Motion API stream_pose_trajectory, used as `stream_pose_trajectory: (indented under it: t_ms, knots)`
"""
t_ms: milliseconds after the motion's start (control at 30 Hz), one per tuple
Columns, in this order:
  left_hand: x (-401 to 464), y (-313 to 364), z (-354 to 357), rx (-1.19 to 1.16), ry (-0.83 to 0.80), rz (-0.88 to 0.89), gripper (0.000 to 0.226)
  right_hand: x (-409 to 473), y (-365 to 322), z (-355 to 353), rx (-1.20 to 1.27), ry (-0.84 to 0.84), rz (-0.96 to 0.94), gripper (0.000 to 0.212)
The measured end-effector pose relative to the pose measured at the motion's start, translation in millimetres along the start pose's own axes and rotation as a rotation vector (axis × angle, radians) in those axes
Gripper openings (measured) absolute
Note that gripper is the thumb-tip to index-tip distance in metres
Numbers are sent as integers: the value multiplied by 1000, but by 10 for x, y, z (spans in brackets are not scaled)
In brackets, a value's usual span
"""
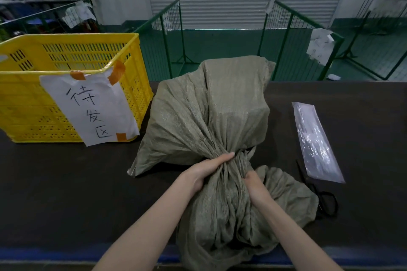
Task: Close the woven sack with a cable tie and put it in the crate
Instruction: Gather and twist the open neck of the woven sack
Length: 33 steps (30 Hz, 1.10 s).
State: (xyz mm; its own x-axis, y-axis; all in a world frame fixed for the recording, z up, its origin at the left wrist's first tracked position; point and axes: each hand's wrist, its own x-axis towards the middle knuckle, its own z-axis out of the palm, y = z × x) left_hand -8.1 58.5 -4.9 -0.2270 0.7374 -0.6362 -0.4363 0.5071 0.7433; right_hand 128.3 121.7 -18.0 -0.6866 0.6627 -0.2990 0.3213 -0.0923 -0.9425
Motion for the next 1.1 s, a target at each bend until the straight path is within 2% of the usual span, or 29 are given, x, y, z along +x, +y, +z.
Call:
stream_pose_trajectory:
  t_ms: [67, 133, 167, 233, 300, 400, 500, 567, 733, 867, 1000, 1100]
  knots:
    - [21, 27, 48, 41, 21, -20, 34, -16, 28, 2, 2, 32, -23, 18]
    - [45, 28, 44, 19, 69, -3, 13, -4, 66, -21, 8, 48, -15, 10]
    - [79, 19, 40, -2, 103, 18, 9, 4, 82, -35, 15, 58, -11, 6]
    - [111, 3, 31, -68, 157, 71, 18, -4, 85, -30, 28, 87, -27, 33]
    - [134, -15, 71, -108, 190, 106, 22, -70, 48, -31, 77, 166, -33, 46]
    - [154, -49, 86, -131, 202, 97, 16, -204, 66, -21, 145, 289, -85, 42]
    - [211, -58, 78, -222, 51, 23, 26, -302, 104, -3, 149, 346, -134, 32]
    - [215, -38, 91, -254, -38, -3, 34, -335, 151, 32, 77, 322, -166, 32]
    - [298, -42, 30, -125, -121, -63, 45, -380, 200, 116, -215, 182, -259, 41]
    - [343, -18, -14, -57, -144, -91, 37, -378, 213, 152, -404, 72, -301, 49]
    - [422, 12, -51, 136, -141, -109, 25, -350, 226, 195, -500, 16, -352, 50]
    - [483, 34, -59, 64, -113, -104, 15, -348, 200, 229, -493, -24, -356, 49]
